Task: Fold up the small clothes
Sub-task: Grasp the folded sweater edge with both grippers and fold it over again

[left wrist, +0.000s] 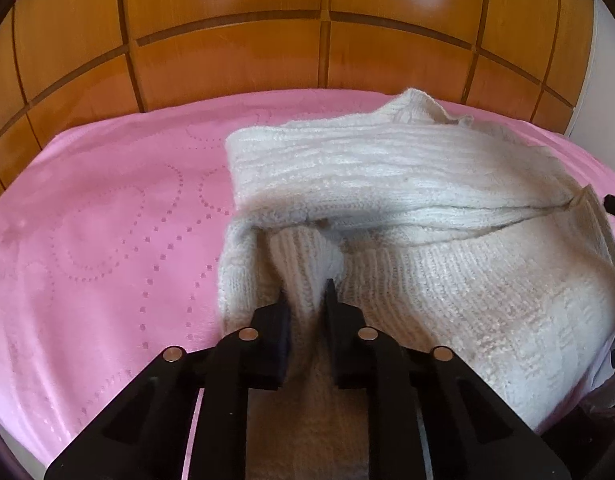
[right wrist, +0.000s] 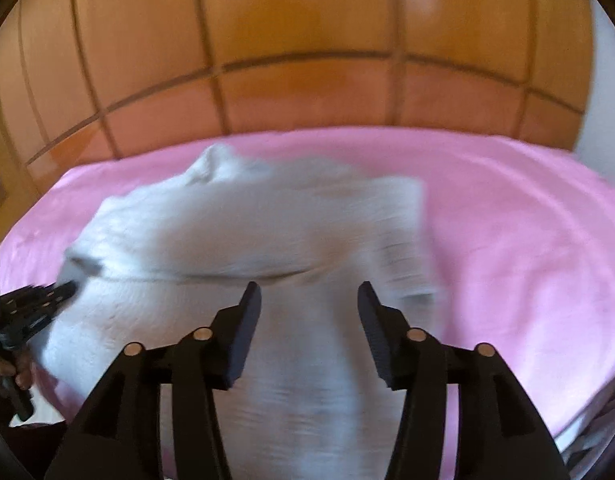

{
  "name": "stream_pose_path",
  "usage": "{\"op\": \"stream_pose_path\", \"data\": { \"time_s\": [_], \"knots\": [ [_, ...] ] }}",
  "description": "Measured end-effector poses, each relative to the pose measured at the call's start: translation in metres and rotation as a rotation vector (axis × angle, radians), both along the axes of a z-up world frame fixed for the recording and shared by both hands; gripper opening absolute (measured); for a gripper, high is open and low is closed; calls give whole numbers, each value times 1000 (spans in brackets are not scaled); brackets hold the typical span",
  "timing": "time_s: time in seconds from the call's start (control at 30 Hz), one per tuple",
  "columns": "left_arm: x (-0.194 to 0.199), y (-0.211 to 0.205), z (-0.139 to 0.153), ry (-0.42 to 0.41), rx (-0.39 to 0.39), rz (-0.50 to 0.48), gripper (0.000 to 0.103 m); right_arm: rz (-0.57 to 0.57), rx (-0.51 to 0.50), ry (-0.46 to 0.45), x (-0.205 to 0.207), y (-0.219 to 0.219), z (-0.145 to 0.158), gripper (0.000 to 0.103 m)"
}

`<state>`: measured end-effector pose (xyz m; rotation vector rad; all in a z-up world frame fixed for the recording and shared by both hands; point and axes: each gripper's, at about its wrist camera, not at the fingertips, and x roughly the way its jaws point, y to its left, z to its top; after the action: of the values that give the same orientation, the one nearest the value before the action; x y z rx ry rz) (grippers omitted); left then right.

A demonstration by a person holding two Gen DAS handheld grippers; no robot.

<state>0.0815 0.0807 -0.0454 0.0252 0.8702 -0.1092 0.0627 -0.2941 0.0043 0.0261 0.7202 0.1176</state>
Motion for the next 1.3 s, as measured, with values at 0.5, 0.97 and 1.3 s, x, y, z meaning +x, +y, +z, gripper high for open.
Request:
{"op": "stream_pose_path", "data": {
  "time_s": [0.5, 0.97, 1.3],
  "knots": [
    [-33, 10, 37, -110, -32, 13, 10, 49, -72, 80, 3, -4, -11, 6],
    [-34, 31, 98, -206, -114, 2, 9, 57, 123, -86, 21, -24, 83, 6],
    [101, 16, 92, -189, -78, 22, 8, -119, 124, -1, 150, -37, 56, 6]
  ]
}}
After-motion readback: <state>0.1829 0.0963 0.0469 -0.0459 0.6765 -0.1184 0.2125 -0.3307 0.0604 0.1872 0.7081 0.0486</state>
